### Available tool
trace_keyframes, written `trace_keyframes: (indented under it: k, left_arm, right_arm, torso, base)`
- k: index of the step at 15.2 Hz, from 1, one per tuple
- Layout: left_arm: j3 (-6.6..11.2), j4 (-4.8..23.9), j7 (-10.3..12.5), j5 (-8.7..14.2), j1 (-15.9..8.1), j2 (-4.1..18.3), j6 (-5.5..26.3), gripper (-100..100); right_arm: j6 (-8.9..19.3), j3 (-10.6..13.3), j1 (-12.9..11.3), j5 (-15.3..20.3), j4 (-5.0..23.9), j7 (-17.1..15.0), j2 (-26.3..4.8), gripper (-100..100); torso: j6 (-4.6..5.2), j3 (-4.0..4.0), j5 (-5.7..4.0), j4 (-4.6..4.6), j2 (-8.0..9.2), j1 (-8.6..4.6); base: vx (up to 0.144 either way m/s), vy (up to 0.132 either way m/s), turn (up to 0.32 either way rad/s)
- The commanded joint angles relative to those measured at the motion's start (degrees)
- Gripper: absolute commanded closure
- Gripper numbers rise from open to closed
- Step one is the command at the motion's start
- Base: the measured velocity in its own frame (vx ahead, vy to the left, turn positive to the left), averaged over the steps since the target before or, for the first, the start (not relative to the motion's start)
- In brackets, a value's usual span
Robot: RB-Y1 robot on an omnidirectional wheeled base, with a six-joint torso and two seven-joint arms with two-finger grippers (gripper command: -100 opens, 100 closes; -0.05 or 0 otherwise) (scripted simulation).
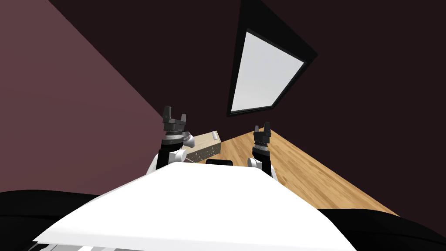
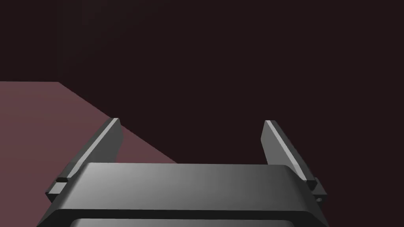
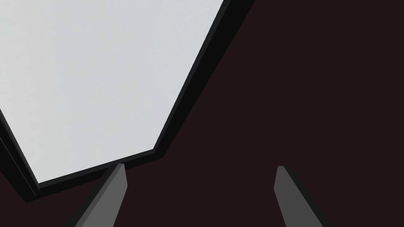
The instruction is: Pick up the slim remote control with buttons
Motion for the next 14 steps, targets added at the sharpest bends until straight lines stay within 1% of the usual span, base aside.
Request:
trace_keyframes:
  k: [1, 2, 4, 5, 6, 7, 8, 9, 10, 11, 12, 13, 14]
  left_arm:
    - [-0.08, 1.1, -1.4, 0.9, -0.2, 2.0, 1.1, -100]
    - [-0.14, 1.8, -2.3, 1.4, -0.3, 3.0, 1.9, -100]
    - [-0.29, 3.6, -4.7, 2.9, -0.6, 5.1, 3.9, -100]
    - [-0.29, 3.6, -4.7, 2.9, -0.6, 5.1, 3.9, -100]
    - [-0.38, 4.8, -6.3, 3.9, -0.8, 6.2, 5.2, -100]
    - [-0.38, 4.8, -6.3, 3.9, -0.8, 6.2, 5.2, -100]
    - [-0.49, 6.1, -7.9, 4.9, -1.0, 7.3, 6.6, -100]
    - [-0.49, 6.1, -7.9, 4.9, -1.0, 7.3, 6.6, -100]
    - [-0.6, 7.5, -9.8, 6.0, -1.2, 8.5, 8.1, -100]
    - [-0.73, 9.0, -11.1, 7.3, -1.4, 9.7, 9.6, -100]
    - [-0.73, 9.0, -11.8, 7.3, -1.4, 9.7, 9.8, -100]
    - [-0.87, 10.7, -13.2, 8.6, -1.6, 10.9, 11.5, -100]
    - [-0.87, 10.7, -13.9, 8.6, -1.6, 10.9, 11.5, -100]
  right_arm:
    - [0.0, 0.0, 0.0, 0.0, 0.0, 0.0, 0.0, 0]
    - [0.0, 0.0, 0.0, 0.0, 0.0, 0.0, 0.0, 0]
    - [0.0, 0.0, 0.0, 0.0, 0.0, 0.0, 0.0, 0]
    - [0.0, 0.0, 0.0, 0.0, 0.0, 0.0, 0.0, 0]
    - [0.0, 0.0, 0.0, 0.0, 0.0, 0.0, 0.0, 0]
    - [0.0, 0.0, 0.0, 0.0, 0.0, 0.0, 0.0, 0]
    - [0.0, 0.0, 0.0, 0.0, 0.0, 0.0, 0.0, 0]
    - [0.0, 0.0, 0.0, 0.0, 0.0, 0.0, 0.0, 0]
    - [0.0, 0.0, 0.0, 0.0, 0.0, 0.0, 0.0, 0]
    - [0.0, 0.0, 0.0, 0.0, 0.0, 0.0, 0.0, 0]
    - [0.0, 0.0, 0.0, 0.0, 0.0, 0.0, 0.0, 0]
    - [0.0, 0.0, 0.0, 0.0, 0.0, 0.0, 0.0, 0]
    - [0.0, 0.0, 0.0, 0.0, 0.0, 0.0, 0.0, 0]
  torso:
    - [0.0, 0.0, 0.0, 0.0, 0.0, 0.0]
    - [0.01, -0.02, -0.01, -0.01, -0.03, -0.06]
    - [0.01, -0.06, -0.07, -0.03, -0.1, -0.38]
    - [0.02, -0.08, -0.1, -0.03, -0.13, -0.53]
    - [0.01, -0.09, -0.12, -0.03, -0.15, -0.54]
    - [0.01, -0.09, -0.11, -0.04, -0.16, -0.54]
    - [0.01, -0.1, -0.12, -0.04, -0.18, -0.52]
    - [0.01, -0.12, -0.11, -0.05, -0.21, -0.49]
    - [0.01, -0.12, -0.1, -0.05, -0.2, -0.44]
    - [0.02, -0.12, -0.09, -0.05, -0.21, -0.42]
    - [0.02, -0.14, -0.11, -0.06, -0.25, -0.54]
    - [0.01, -0.15, -0.13, -0.06, -0.26, -0.6]
    - [0.01, -0.15, -0.13, -0.06, -0.25, -0.62]
  base:
    - [0.012, -0.029, -0.025]
    - [0.028, -0.082, -0.05]
    - [0.032, -0.137, -0.042]
    - [0.036, -0.131, -0.017]
    - [0.037, -0.123, -0.03]
    - [0.043, -0.114, -0.022]
    - [0.052, -0.106, -0.03]
    - [0.042, -0.094, -0.026]
    - [0.044, -0.093, -0.037]
    - [0.061, -0.148, -0.065]
    - [0.06, -0.153, -0.038]
    - [0.053, -0.141, -0.035]
    - [0.051, -0.128, -0.027]
